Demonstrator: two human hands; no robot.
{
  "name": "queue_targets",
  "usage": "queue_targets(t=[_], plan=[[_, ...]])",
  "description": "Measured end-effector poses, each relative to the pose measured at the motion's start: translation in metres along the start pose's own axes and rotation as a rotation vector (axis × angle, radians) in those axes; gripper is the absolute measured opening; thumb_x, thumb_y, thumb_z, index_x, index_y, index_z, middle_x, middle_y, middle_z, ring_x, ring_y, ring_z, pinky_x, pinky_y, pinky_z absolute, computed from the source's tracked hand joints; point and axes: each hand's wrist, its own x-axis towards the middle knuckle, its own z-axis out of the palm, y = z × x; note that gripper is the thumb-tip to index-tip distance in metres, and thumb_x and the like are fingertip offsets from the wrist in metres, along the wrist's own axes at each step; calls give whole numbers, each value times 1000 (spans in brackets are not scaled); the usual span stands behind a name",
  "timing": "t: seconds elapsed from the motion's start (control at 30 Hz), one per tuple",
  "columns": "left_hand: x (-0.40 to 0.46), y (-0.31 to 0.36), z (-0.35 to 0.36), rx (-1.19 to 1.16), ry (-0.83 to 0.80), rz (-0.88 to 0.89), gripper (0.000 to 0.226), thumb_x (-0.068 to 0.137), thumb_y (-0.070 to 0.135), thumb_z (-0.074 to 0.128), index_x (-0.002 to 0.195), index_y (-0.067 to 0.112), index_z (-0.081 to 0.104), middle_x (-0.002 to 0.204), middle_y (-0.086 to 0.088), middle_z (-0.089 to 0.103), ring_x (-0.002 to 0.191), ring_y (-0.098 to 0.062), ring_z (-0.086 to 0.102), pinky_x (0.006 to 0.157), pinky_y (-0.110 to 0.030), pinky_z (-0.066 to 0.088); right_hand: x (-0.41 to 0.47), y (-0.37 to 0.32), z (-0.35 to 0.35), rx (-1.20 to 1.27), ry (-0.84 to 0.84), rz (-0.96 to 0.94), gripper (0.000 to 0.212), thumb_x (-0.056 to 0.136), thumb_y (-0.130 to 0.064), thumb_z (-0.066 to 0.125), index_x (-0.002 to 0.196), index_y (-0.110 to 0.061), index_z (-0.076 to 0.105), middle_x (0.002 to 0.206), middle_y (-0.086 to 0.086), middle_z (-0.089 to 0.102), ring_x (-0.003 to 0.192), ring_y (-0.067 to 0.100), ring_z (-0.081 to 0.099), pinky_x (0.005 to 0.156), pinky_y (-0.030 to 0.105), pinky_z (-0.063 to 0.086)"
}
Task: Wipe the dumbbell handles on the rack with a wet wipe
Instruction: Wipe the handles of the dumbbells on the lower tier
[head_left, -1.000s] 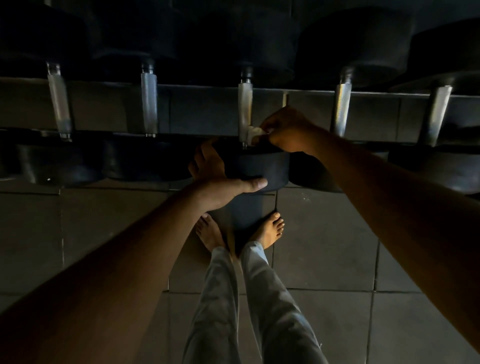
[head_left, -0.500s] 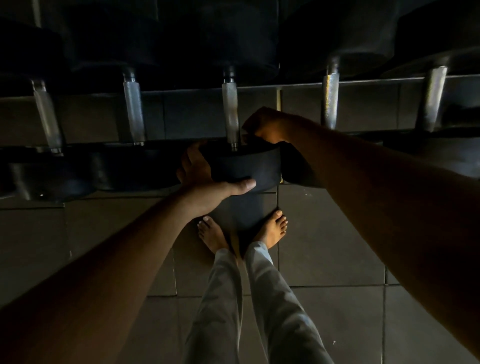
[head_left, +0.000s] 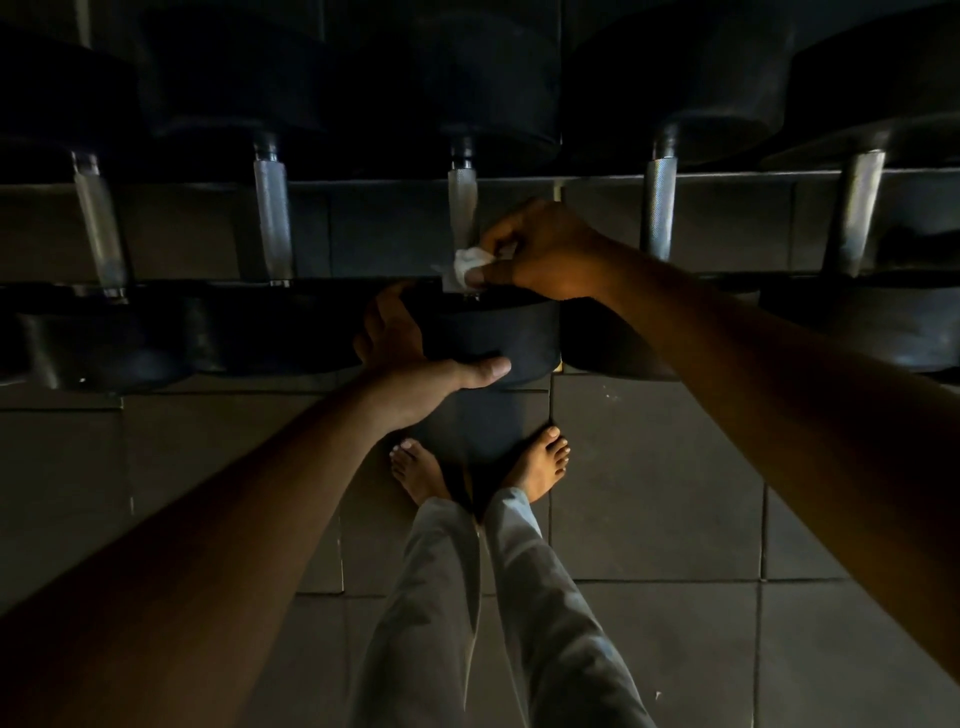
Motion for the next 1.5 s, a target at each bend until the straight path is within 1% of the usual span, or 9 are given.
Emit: queue_targets(t=[0.1, 0.23, 0.37, 0.53, 0.63, 0.83, 1.07, 1.23, 1.5], plan=[[1, -2, 0, -5, -16, -5, 134, 60, 54, 99, 163, 31, 16, 167, 5, 17, 156, -27, 17, 122, -55, 34, 2, -3, 8, -39, 153, -109, 30, 89, -40, 78, 115, -30, 71, 112, -9, 70, 100, 6, 63, 88, 28, 52], [0, -2, 1, -8, -26, -9, 138, 62, 54, 99, 164, 33, 9, 171, 5, 9, 159, -30, 10, 122, -56, 31, 3, -2, 12, -187, 88, -185, 15, 94, -25, 72, 108, -28, 75, 109, -4, 72, 102, 10, 65, 93, 36, 55], [0, -3, 2, 0, -19, -1, 138, 62, 54, 99, 164, 35, 9, 171, 6, 9, 158, -30, 11, 120, -56, 32, 4, -4, 10, -260, 88, -200, 13, 91, -36, 74, 104, -34, 75, 104, -8, 73, 99, 9, 66, 91, 40, 56], [3, -7, 4, -14, 6, 29, 136, 60, 55, 100, 162, 34, 13, 168, 5, 14, 156, -26, 14, 116, -48, 32, 11, -1, 8, -200, 381, -136, 36, 89, -67, 62, 99, -35, 75, 82, -13, 70, 76, 3, 63, 73, 33, 56], [3, -10, 4, -28, 5, 47, 136, 58, 54, 100, 162, 34, 14, 168, 6, 13, 155, -25, 14, 116, -47, 32, 19, -9, 9, -181, 595, -117, 32, 91, -64, 62, 93, -34, 74, 74, -12, 65, 70, 5, 62, 67, 32, 54], [6, -13, 9, -36, 28, 48, 133, 54, 56, 101, 157, 36, 19, 165, 8, 17, 153, -25, 18, 119, -55, 36, 31, -24, 20, -200, 814, 36, 39, 94, -65, 53, 94, -32, 74, 79, -5, 70, 76, 16, 68, 70, 38, 58], [7, -17, 10, -31, 32, 79, 133, 55, 57, 101, 156, 37, 17, 163, 9, 14, 152, -23, 15, 118, -55, 37, 23, -26, 26, -318, 722, 7, 41, 103, -55, 42, 105, -28, 72, 82, 1, 70, 79, 22, 68, 70, 34, 53], [8, -17, 10, -11, 32, 82, 132, 55, 60, 100, 156, 37, 16, 164, 8, 14, 152, -25, 16, 119, -58, 37, 17, -32, 26, -355, 705, -15, 47, 93, -72, 51, 112, -37, 74, 92, -4, 75, 89, 17, 69, 71, 28, 48], [6, -17, 9, -7, 25, 109, 127, 58, 60, 98, 154, 33, 20, 164, 5, 14, 150, -28, 18, 118, -57, 36, 12, -43, 29, -568, 759, 56, 37, 103, -55, 46, 126, -31, 62, 97, 6, 73, 88, 31, 70, 67, 34, 46]])
